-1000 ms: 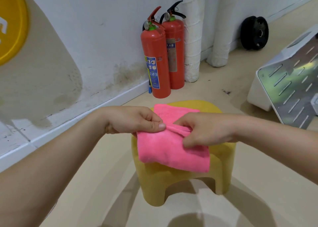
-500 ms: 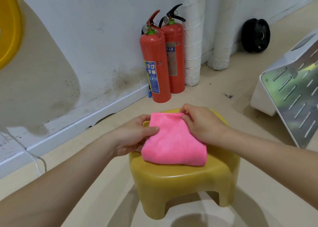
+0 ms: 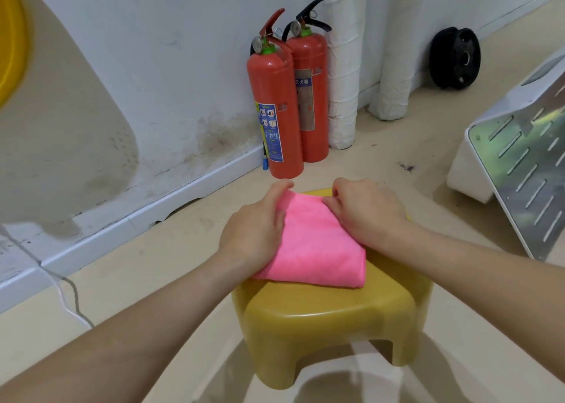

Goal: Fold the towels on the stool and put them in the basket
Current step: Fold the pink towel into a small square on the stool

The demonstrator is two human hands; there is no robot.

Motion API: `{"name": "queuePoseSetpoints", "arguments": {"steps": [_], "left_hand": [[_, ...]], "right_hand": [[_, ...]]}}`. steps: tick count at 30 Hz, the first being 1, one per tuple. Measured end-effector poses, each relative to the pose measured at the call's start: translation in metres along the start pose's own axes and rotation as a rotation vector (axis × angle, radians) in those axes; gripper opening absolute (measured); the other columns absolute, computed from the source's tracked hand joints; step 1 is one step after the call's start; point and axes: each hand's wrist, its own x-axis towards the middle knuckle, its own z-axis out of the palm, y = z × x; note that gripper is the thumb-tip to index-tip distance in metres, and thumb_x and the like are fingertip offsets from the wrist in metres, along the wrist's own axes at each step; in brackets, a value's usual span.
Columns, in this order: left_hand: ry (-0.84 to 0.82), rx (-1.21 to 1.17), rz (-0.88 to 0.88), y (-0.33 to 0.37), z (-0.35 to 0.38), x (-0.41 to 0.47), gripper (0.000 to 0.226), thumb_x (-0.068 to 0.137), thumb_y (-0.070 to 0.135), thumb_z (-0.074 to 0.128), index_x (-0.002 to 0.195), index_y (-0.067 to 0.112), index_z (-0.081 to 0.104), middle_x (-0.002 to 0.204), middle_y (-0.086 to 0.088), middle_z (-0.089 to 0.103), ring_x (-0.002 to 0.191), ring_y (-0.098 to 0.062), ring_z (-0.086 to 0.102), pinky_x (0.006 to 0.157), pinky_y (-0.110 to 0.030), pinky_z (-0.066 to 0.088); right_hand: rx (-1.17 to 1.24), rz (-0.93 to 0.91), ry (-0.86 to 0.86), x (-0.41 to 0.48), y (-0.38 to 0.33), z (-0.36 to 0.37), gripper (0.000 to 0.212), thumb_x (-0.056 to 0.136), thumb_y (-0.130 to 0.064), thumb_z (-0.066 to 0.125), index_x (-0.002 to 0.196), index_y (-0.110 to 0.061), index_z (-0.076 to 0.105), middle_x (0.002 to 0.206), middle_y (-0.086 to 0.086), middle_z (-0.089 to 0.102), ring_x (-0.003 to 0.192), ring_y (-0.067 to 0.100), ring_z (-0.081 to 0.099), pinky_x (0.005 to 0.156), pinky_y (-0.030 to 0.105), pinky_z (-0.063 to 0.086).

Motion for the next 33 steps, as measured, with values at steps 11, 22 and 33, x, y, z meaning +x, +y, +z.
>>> {"name": "queuePoseSetpoints", "arguments": {"steps": [11, 22, 33], "left_hand": [[0.058, 0.368, 0.08, -0.01, -0.002, -0.002, 0.046, 0.093, 0.039, 0.039, 0.137, 0.027, 0.039, 0.109, -0.007, 0.05, 0.1, -0.03, 0.051, 0.073, -0.038, 0.043], [-0.569, 0.305, 0.377, -0.016, -0.014, -0.03, 0.089, 0.085, 0.073, 0.026, 0.147, 0.031, -0.022, 0.153, 0.013, -0.025, 0.144, -0.005, -0.018, 0.121, -0.032, -0.001], [-0.356, 0.391, 0.321, -0.001, -0.026, -0.031, 0.075, 0.08, 0.044, 0.04, 0.15, 0.022, 0.027, 0.157, -0.001, 0.027, 0.143, -0.014, 0.027, 0.112, -0.026, 0.026]], "right_hand": [[-0.135, -0.32, 0.203, -0.02, -0.019, -0.015, 0.035, 0.087, -0.038, 0.045, 0.104, -0.01, 0.058, 0.104, 0.015, 0.057, 0.086, 0.034, 0.058, 0.067, 0.04, 0.049], [-0.164, -0.512, -0.523, -0.048, -0.009, -0.008, 0.102, 0.079, -0.082, 0.016, 0.153, -0.016, -0.008, 0.159, 0.007, -0.02, 0.147, 0.019, -0.018, 0.119, 0.047, -0.007], [-0.126, -0.51, -0.152, -0.067, -0.02, -0.014, 0.041, 0.082, -0.018, 0.046, 0.122, -0.014, 0.054, 0.124, 0.011, 0.059, 0.105, 0.031, 0.061, 0.08, 0.041, 0.053]]}}
